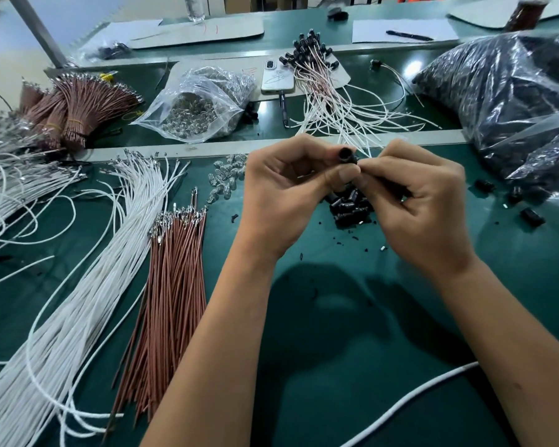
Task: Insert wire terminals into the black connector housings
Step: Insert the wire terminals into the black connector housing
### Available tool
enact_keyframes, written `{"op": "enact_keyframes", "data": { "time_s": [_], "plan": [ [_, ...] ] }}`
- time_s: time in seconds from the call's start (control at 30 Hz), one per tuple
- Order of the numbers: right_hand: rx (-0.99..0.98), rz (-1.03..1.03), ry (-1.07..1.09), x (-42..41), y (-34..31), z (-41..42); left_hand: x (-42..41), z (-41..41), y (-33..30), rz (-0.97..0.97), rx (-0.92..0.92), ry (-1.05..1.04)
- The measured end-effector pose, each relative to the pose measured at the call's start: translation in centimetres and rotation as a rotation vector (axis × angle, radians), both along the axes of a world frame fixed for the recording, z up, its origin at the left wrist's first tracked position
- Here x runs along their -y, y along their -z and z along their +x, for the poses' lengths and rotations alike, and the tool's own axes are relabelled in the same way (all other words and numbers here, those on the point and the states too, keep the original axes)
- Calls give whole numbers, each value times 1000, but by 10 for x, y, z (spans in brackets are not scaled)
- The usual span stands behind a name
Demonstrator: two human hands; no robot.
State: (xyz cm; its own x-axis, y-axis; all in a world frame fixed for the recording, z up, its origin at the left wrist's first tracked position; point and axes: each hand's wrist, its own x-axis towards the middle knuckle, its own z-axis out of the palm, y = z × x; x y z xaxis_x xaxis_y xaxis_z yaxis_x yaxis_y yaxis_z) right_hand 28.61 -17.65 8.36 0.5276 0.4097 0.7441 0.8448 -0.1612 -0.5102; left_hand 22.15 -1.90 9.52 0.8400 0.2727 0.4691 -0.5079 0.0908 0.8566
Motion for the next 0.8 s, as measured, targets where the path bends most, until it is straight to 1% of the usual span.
{"op": "enact_keyframes", "data": {
  "time_s": [0.27,0.5,0.63,0.8],
  "plan": [
    [39,-7,30,0,0,-2,-1,1,3,-44,-51,12],
    [-21,-20,23,-2,1,-2,-2,2,7,-55,-127,10],
    [-78,-10,37,-4,3,-1,-3,2,7,-42,-109,-17],
    [-56,6,7,-1,2,2,-4,-1,3,29,-67,-23]
  ]
}}
